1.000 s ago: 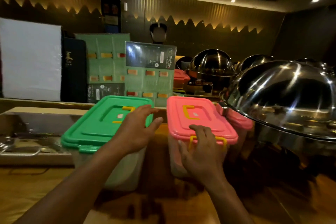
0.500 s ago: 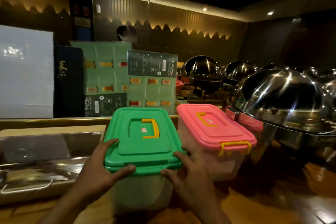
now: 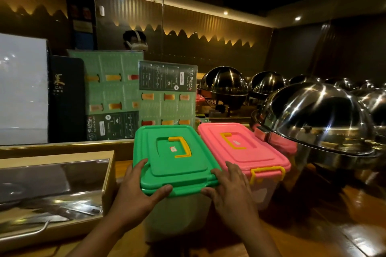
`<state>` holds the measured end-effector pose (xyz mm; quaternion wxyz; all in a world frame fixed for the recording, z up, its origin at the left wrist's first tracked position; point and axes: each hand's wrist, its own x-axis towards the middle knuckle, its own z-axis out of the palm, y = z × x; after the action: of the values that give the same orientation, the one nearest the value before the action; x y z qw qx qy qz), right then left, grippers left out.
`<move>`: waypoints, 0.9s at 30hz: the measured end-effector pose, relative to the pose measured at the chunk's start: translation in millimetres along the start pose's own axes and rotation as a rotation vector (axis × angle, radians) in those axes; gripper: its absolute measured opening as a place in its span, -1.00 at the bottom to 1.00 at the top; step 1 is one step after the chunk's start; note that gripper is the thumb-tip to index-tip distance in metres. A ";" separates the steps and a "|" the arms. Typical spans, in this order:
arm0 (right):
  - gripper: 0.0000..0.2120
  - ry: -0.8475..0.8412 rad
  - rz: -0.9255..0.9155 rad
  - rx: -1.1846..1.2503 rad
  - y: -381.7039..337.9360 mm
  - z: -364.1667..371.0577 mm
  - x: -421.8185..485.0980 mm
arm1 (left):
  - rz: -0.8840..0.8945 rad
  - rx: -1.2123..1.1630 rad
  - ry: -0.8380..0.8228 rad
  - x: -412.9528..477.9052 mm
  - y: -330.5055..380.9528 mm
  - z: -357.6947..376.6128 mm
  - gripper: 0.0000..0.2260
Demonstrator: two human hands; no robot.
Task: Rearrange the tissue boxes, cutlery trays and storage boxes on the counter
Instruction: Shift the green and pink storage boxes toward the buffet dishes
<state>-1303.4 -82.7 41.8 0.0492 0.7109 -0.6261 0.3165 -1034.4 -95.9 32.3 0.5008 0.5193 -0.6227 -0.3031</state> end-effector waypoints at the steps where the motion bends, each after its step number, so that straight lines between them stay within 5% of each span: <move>1: -0.21 -0.014 0.003 -0.008 1.1 -0.4 1.7 | 0.000 -0.019 -0.005 2.6 -1.6 1.6 0.05; 27: -0.31 0.011 -0.046 0.049 14.6 7.8 15.8 | -0.066 -0.154 -0.049 14.1 -10.5 6.3 -0.05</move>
<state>-1313.6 -103.1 38.9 0.0428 0.7242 -0.6014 0.3345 -1036.1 -113.1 25.2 0.5133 0.4920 -0.5923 -0.3791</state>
